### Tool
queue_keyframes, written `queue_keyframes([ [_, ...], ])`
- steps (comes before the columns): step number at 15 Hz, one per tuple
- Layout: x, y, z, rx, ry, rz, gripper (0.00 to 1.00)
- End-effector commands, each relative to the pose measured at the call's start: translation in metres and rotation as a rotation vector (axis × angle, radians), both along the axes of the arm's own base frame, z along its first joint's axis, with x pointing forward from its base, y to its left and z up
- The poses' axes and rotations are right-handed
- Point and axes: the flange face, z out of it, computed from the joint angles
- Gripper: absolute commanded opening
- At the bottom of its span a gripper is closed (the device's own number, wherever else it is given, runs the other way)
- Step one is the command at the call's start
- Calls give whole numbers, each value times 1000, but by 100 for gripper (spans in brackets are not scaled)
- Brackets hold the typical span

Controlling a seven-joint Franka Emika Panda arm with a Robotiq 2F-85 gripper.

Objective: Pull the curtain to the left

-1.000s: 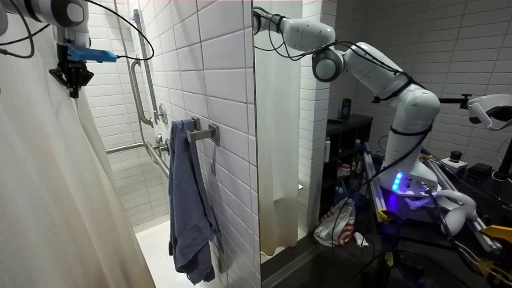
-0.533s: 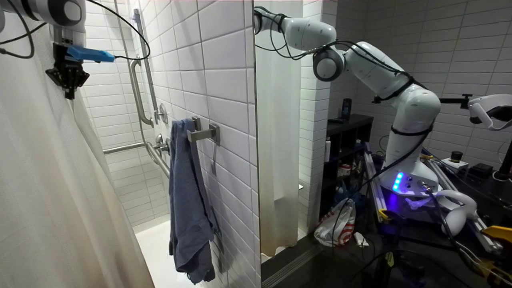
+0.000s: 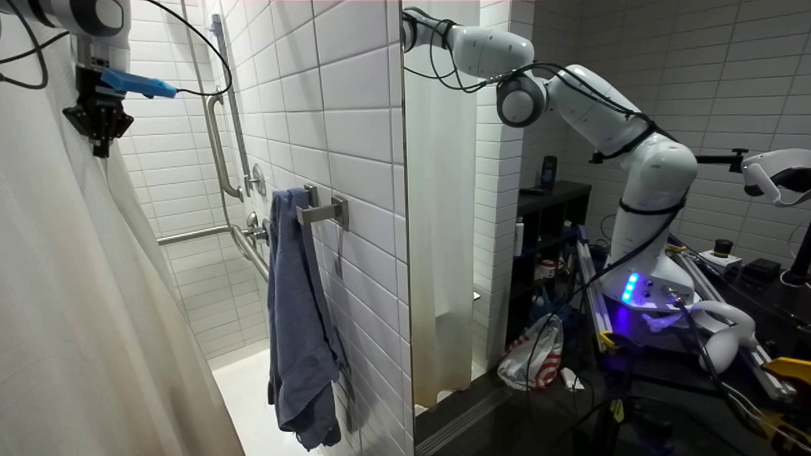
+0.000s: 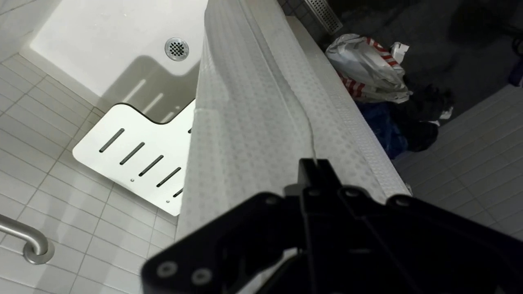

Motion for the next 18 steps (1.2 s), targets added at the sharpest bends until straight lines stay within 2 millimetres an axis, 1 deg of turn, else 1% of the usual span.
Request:
queue_keyframes([
  [1, -6, 6, -13, -49, 63, 58, 1],
  [2, -7, 6, -13, -50, 68, 68, 1],
  [3, -3, 29, -24, -56, 66, 75, 1],
  [9, -8, 55, -28, -60, 79, 136, 1],
  [12, -10, 57, -29, -62, 84, 161, 1],
  [18, -13, 55, -30, -74, 97, 209, 1],
])
